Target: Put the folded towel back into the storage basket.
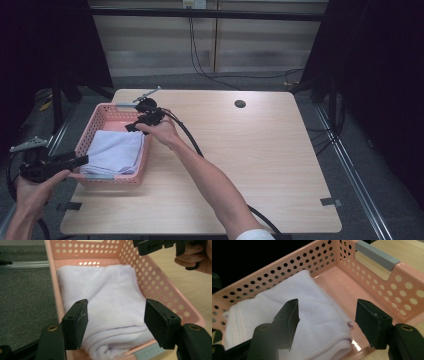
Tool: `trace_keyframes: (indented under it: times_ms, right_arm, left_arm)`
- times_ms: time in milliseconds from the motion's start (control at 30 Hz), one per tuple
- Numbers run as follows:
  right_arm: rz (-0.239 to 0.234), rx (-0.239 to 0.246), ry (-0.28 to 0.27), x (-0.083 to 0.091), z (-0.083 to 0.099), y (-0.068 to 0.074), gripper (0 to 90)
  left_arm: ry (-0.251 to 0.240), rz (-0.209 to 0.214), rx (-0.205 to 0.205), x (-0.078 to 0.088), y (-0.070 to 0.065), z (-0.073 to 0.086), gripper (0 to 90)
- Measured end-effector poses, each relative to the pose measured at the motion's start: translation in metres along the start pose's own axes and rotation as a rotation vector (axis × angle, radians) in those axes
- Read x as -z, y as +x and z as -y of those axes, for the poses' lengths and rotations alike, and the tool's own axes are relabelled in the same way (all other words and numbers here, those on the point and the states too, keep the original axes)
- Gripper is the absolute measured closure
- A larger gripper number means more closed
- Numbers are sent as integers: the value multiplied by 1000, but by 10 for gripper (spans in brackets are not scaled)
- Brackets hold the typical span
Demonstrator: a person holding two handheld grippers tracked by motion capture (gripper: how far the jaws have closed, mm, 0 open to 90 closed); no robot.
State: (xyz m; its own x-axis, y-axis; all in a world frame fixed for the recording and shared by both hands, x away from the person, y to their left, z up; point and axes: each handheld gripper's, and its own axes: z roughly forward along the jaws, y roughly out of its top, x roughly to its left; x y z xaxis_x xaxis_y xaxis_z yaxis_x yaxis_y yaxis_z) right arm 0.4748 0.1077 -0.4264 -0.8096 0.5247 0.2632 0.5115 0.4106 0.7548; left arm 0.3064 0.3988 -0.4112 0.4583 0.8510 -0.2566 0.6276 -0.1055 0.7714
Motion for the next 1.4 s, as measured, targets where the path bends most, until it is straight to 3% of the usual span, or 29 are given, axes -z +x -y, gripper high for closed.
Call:
trace_keyframes:
  times_ms: [167, 367, 533, 600, 700, 833, 967, 1167, 1233, 1400]
  right_arm:
    - [-15, 44, -36, 30, 8, -1, 355]
    - [-39, 52, -87, 70, 29, -8, 367]
    - [-5, 38, -144, 112, 51, -15, 327]
    - [20, 44, -149, 127, 60, -18, 319]
    - [35, 38, -154, 147, 72, -22, 319]
    - [46, 34, -173, 175, 96, -24, 314]
    - [73, 35, -143, 196, 118, -24, 309]
    - [141, 20, -122, 240, 165, -22, 307]
    - [168, -6, -131, 254, 183, -22, 307]
    - [206, -61, -174, 281, 225, -22, 296]
  left_arm:
    - [6, -5, -39, -6, -28, -7, 362]
    - [11, 5, -64, -17, -63, -6, 368]
    - [17, 22, -92, -35, -90, -4, 376]
    - [15, 16, -97, -43, -102, -6, 374]
    - [33, 40, -116, -53, -119, -8, 375]
    - [33, 82, -146, -68, -142, -8, 394]
    - [13, 98, -148, -80, -162, -6, 394]
    - [36, 140, -167, -97, -190, 8, 370]
    - [61, 131, -193, -103, -199, 15, 354]
    - [81, 167, -203, -115, -210, 29, 287]
